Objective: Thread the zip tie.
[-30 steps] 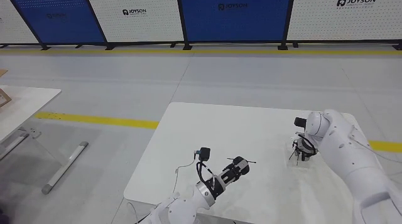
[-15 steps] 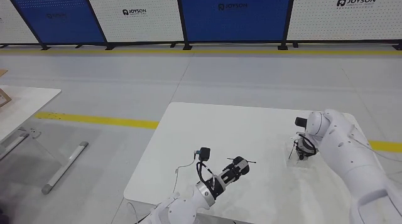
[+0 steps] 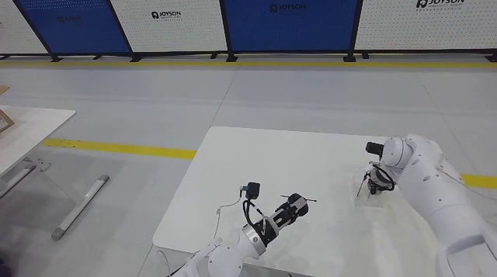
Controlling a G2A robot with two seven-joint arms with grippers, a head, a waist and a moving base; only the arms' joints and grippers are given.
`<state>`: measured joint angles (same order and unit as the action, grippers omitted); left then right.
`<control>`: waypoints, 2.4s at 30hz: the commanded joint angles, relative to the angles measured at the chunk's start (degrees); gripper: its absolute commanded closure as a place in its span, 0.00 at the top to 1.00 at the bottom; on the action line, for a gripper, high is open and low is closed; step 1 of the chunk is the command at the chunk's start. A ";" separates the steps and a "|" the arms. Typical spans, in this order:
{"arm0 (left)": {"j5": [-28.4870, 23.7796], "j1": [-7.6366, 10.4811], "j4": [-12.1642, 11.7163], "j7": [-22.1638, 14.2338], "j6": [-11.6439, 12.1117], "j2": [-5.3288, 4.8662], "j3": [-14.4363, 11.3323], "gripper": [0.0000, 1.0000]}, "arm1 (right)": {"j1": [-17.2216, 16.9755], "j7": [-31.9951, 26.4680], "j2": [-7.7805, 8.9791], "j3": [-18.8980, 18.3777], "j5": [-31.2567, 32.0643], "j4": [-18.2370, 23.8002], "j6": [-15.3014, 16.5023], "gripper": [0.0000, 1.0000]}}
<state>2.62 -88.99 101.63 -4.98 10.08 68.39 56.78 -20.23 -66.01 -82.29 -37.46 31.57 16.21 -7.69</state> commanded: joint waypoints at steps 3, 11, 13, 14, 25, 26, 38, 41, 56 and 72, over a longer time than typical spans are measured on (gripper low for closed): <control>0.00 0.00 0.00 0.00 0.00 0.00 0.00 0.00 | 0.04 0.52 1.03 -1.38 -0.99 0.04 2.38 0.00; 0.00 0.00 0.00 0.00 0.00 0.00 0.00 0.00 | -1.50 1.47 3.68 -3.96 -1.67 3.19 5.57 0.00; 0.00 0.00 0.00 0.00 0.00 0.00 0.00 0.00 | -2.20 1.98 4.35 -4.51 -1.41 4.88 5.34 0.00; 0.00 0.00 0.00 0.00 0.00 0.00 0.00 0.00 | -2.69 2.21 4.86 -4.94 -1.21 6.14 5.04 0.00; 0.00 0.00 0.00 0.00 0.00 0.00 0.00 0.00 | -12.26 -0.32 11.81 -12.34 2.95 28.05 -0.55 0.00; 0.00 0.00 0.00 0.00 0.00 0.00 0.00 0.00 | -13.59 -0.87 12.54 -13.34 3.60 30.73 -1.22 0.00; 0.00 0.00 0.00 0.00 0.00 0.00 0.00 0.00 | -29.22 -3.51 18.98 -28.42 4.96 53.84 -4.40 0.00; 0.00 0.00 0.00 0.00 0.00 0.00 0.00 0.00 | -29.22 -3.51 18.98 -28.42 4.96 53.84 -4.40 0.00; 0.00 0.00 0.00 0.00 0.00 0.00 0.00 0.00 | -33.57 2.56 19.76 -33.15 1.63 58.45 -4.12 0.00; 0.00 0.00 0.00 0.00 0.00 0.00 0.00 0.00 | -50.88 5.04 22.43 -46.23 -2.27 78.29 -2.49 0.00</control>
<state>2.62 -88.99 101.63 -4.98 10.08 68.39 56.78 -71.11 -60.99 -59.85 -83.68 29.32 94.50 -10.19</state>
